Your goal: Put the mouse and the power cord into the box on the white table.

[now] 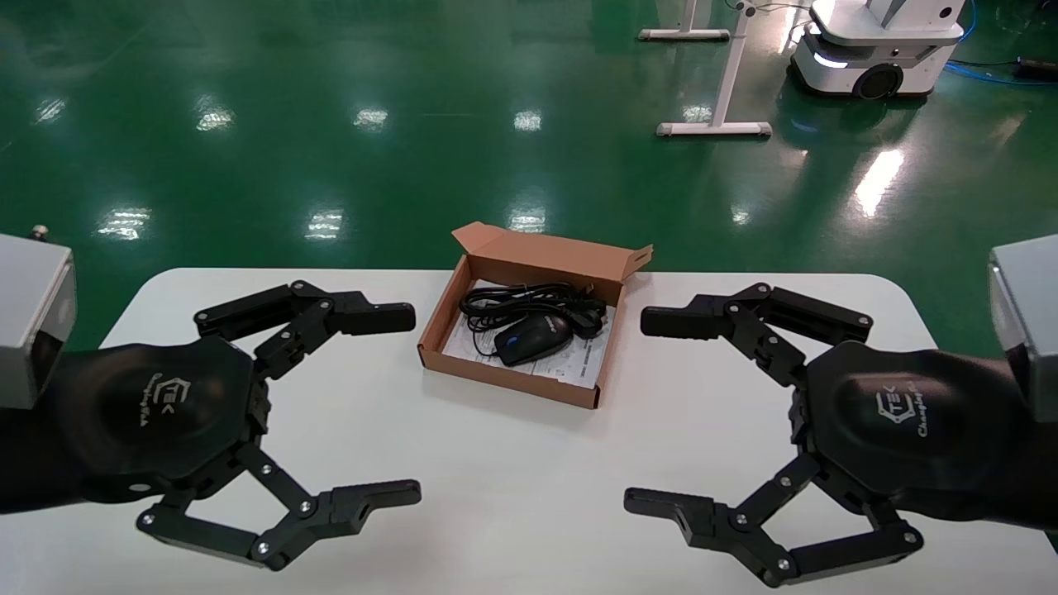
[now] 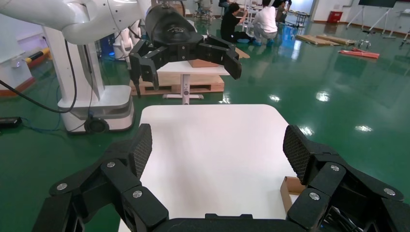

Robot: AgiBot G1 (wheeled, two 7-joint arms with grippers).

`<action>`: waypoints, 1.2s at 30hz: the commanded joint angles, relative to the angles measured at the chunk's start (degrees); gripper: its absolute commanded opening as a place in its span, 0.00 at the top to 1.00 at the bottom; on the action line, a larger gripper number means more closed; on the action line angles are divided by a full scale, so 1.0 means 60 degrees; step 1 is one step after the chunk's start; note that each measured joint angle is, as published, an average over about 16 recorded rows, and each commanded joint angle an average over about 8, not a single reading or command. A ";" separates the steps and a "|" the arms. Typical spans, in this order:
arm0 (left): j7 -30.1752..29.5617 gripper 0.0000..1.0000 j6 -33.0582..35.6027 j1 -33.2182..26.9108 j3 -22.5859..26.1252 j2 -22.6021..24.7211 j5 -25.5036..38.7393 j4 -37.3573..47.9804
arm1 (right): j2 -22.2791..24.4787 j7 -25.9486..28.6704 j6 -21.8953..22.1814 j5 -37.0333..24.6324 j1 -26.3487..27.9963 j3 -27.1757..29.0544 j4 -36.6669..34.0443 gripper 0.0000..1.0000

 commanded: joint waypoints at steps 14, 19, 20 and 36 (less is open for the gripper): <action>0.0019 0.00 -0.0026 -0.0036 0.0024 0.0042 0.0055 0.0072 | -0.0029 -0.0033 0.0022 -0.0054 0.0055 -0.0047 -0.0075 0.00; 0.0022 0.00 -0.0029 -0.0040 0.0027 0.0047 0.0061 0.0080 | -0.0032 -0.0038 0.0027 -0.0060 0.0061 -0.0052 -0.0084 0.00; 0.0023 0.00 -0.0030 -0.0041 0.0028 0.0047 0.0062 0.0081 | -0.0032 -0.0038 0.0028 -0.0061 0.0062 -0.0052 -0.0086 0.00; 0.0031 0.00 -0.0040 -0.0051 0.0035 0.0056 0.0074 0.0091 | -0.0041 -0.0050 0.0035 -0.0073 0.0070 -0.0063 -0.0099 0.00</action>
